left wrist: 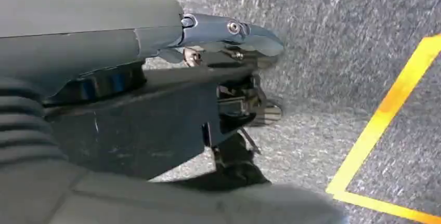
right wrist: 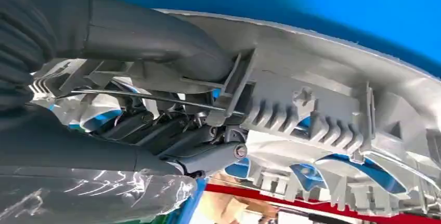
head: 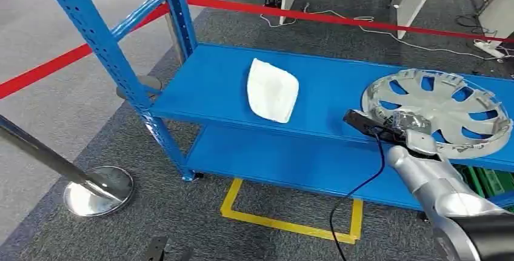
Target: Take the parts from the cabinet and place them on the table.
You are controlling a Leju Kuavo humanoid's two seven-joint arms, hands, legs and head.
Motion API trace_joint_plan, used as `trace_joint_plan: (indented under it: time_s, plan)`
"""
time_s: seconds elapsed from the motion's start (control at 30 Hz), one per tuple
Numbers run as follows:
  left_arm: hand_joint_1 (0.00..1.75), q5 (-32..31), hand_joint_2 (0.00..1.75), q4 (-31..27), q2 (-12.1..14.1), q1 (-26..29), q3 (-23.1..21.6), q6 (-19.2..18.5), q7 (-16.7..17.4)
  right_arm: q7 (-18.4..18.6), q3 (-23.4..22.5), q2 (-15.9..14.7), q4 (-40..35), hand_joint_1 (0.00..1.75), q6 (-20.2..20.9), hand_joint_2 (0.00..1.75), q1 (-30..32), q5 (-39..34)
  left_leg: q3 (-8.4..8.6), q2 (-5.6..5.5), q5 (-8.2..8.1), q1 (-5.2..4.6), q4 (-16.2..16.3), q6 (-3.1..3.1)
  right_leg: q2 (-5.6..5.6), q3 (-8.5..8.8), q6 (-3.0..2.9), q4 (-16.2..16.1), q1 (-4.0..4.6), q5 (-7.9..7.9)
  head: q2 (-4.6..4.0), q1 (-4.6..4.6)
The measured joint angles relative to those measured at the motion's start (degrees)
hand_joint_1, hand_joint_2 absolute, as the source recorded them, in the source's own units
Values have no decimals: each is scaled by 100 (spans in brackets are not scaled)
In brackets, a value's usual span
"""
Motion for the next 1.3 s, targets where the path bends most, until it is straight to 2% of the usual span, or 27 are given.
trace_joint_plan:
  time_s: [0.03, 0.1, 0.17, 0.2, 0.27, 0.3, 0.33, 0.37, 0.4, 0.47, 0.7, 0.8, 0.83, 0.87, 0.9, 0.93, 0.97, 1.0, 1.07, 1.1, 1.13, 1.2, 1.23, 1.3]
  plan:
    - [0, 13, 175, 0, 4, 1, 15, -20, 24, -13, -2, 20, 0, 175, -2, 175, -10, 9, -3, -2, 14, 2, -8, -25, 20, -22, -62, 12, -5, 22, 0, -15]
    - [0, 33, 175, 0, 4, 7, 46, -31, 70, -17, -13, 57, 0, 175, -15, 175, -31, 29, 15, -2, 37, 28, -54, -84, 26, -45, -136, 27, 34, 10, 0, -20]
    - [0, 41, 175, 0, 7, 4, 98, -31, 85, -17, -37, 92, 0, 175, -18, 175, -76, 37, 10, 12, -35, 45, 1, -171, 12, -17, -220, -8, 3, 36, 0, -17]
    - [0, 48, 175, 0, 7, 2, 111, -31, 85, -17, -39, 99, 0, 175, -17, 175, -92, 39, -91, 19, -188, 34, 207, -186, 6, -15, -253, -8, 0, 32, 0, -57]
    - [0, 48, 175, 0, 9, -4, 129, -31, 85, -17, -42, 127, 4, 175, -17, 175, -88, 44, -560, 20, -657, 34, 1170, -206, -9, -28, -278, -8, 6, 33, 0, -65]
    - [0, 48, 175, -2, 9, -13, 131, -31, 74, -17, -42, 129, 9, 175, -17, 175, -88, 48, -753, 20, -786, 30, 1562, -210, -20, -33, -281, -8, 7, 34, 0, -70]
    - [0, 50, 175, -2, 15, -39, 131, -31, 76, -17, -44, 134, 13, 175, -17, 175, -88, 48, -845, 20, -789, 28, 1741, -208, -28, -32, -280, -8, 8, 34, 0, -63]
    - [0, 50, 175, -2, 15, -37, 133, -31, 76, -17, -44, 134, 20, 175, -17, 175, -89, 50, -799, 20, -662, 29, 1657, -202, -28, -28, -280, -7, 6, 34, 0, -68]
    - [0, 59, 175, -2, 17, -35, 133, -37, 72, -17, -46, 138, 26, 175, -17, 175, -89, 50, -661, 20, -445, 31, 1373, -191, -25, -23, -277, -6, 2, 34, 0, -68]
    - [0, 125, 175, -2, 20, -23, 149, -92, -11, -39, -50, 144, 33, 175, -17, 175, -88, 53, -175, 25, 69, 34, 374, -169, -9, -9, -235, 0, -13, 31, 0, -70]
    - [0, 127, 175, -2, 20, -23, 151, -94, -15, -41, -52, 144, 33, 175, -20, 175, -88, 53, -152, 26, 88, 35, 325, -169, -8, -10, -231, 0, -14, 31, 0, -70]
    - [0, 144, 175, 0, 11, -15, 162, -105, -26, -48, -63, 142, 39, 175, -20, 175, -86, 50, -68, 26, 80, 31, 134, -168, -3, -29, -195, 10, 17, 29, 0, -76]
    - [0, 173, 175, 0, 7, -19, 170, -103, -35, -52, -83, 142, 44, 175, -22, 175, -87, 53, -18, 17, 12, 32, -34, -127, 13, -70, -170, 47, 35, 27, 0, -79]
    - [0, 177, 175, 0, 4, -4, 186, -101, -37, -55, -125, 142, 46, 175, -31, 175, -78, 55, -67, 19, 24, 15, 19, -76, 17, -87, -109, 1, 28, 70, 0, -61]
    - [0, 177, 175, 0, 4, 7, 199, -92, -37, -55, -136, 142, 48, 175, -31, 175, -72, 57, -69, 19, 21, 5, 19, -54, 17, -77, -90, -24, 18, 81, 0, -70]
    - [0, 158, 175, 0, 0, -7, 240, -66, -44, -68, -168, 147, 50, 175, -28, 175, -54, 59, -52, 28, 67, 29, -28, 105, 7, -364, -12, 559, 0, -295, 0, -11]
    - [0, 81, 175, 0, -2, 5, 240, 26, -28, -140, -190, 149, 74, 175, -110, 175, -1, 50, -46, 17, 57, 11, -27, 121, 8, -902, 11, 1624, 0, -579, 0, -4]
    - [0, 46, 175, 0, -2, 4, 240, 61, 18, -192, -201, 155, 74, 175, -188, 175, 6, 28, -33, 11, 51, 18, -26, 114, 7, -789, 11, 1371, -5, -387, 0, -2]
    - [0, -7, 175, 0, -4, 4, 238, 131, 81, -358, -243, 184, 55, 175, -408, 175, 11, -81, 9, 5, 14, 39, -18, 58, -4, -298, 30, 388, -31, 111, 0, -2]
    - [0, -9, 175, 0, 2, 3, 240, 140, 81, -508, -284, 215, 26, 175, -613, 175, 34, -197, 0, 1, 0, 29, -11, 17, 3, -148, 48, 137, -32, 44, 0, 9]
    - [0, -11, 175, 0, -2, 1, 238, 157, 68, -726, -335, 261, -49, 175, -862, 175, 70, -359, -30, -1, -11, -8, 35, -24, 32, -111, -36, 45, -18, 47, 0, 22]
    - [0, -11, 175, 0, 7, 19, 240, 203, -2, -1276, -469, 389, -416, 175, -1376, 175, 304, -868, -33, 0, 26, 1, -19, -77, 31, -157, -119, 93, 8, 41, 0, -11]
    - [0, -9, 175, 0, 7, 29, 240, 218, -41, -1572, -533, 437, -693, 175, -1631, 175, 472, -1163, -32, 1, 27, 16, -24, -99, 32, -166, -162, 96, 19, 39, 0, 0]
    - [0, -7, 175, 0, 9, 34, 240, 249, -114, -1979, -634, 598, -1534, 175, -1973, 175, 882, -1769, -81, 20, -116, 21, 102, -164, 27, -149, -234, 74, -5, 43, 0, -13]
